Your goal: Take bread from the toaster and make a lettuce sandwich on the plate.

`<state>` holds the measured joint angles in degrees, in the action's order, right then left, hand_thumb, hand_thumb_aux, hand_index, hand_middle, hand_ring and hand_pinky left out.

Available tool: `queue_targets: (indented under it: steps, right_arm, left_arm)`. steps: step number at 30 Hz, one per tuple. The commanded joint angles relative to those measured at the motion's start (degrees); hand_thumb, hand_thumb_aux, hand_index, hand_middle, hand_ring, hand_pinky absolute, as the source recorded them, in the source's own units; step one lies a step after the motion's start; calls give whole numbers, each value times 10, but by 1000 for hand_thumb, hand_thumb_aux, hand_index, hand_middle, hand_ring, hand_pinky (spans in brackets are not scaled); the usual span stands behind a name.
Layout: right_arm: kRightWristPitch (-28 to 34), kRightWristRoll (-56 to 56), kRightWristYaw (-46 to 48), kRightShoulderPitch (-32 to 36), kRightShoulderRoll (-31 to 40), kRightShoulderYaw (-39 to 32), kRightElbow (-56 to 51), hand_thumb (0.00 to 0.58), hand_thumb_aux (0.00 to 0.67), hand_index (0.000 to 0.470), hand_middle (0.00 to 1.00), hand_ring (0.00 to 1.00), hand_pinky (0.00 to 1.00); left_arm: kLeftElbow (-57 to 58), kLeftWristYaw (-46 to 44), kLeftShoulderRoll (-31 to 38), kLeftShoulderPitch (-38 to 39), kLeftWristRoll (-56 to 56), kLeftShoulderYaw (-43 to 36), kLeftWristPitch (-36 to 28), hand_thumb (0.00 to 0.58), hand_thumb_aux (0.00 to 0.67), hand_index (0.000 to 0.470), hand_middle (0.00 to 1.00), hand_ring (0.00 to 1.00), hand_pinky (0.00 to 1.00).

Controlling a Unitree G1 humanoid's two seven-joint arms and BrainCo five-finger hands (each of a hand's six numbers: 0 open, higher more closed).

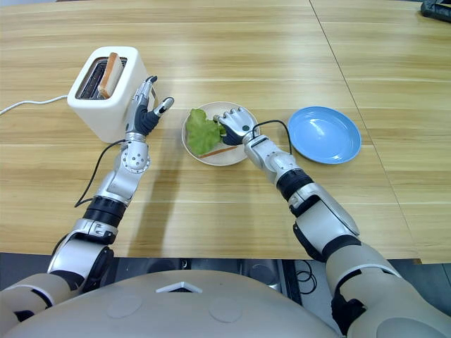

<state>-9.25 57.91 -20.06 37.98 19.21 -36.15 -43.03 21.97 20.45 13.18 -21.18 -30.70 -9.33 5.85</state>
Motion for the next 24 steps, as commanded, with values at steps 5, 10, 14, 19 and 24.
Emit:
queue_targets:
  steps: [5, 10, 14, 19, 24]
  right_arm:
    - [35, -8, 57, -42, 59, 26, 125, 0, 0, 0, 0, 0, 0]
    - [82, -16, 111, -80, 122, 78, 220, 0, 0, 0, 0, 0, 0]
    - [111, -39, 137, -114, 153, 137, 296, 0, 0, 0, 0, 0, 0]
    - [118, -69, 139, -142, 151, 185, 352, 0, 0, 0, 0, 0, 0]
    - [96, -79, 129, -142, 137, 182, 327, 0, 0, 0, 0, 0, 0]
  left_arm:
    - [-68, 2, 12, 22, -34, -5, -28, 0, 0, 0, 0, 0, 0]
    - [-233, -3, 50, 65, -126, 11, -87, 0, 0, 0, 0, 0, 0]
    - [-327, -34, 106, 78, -219, 59, -177, 0, 0, 0, 0, 0, 0]
    - [-288, -93, 158, 69, -240, 109, -262, 0, 0, 0, 0, 0, 0]
    - [-146, -124, 159, 37, -213, 92, -281, 0, 0, 0, 0, 0, 0]
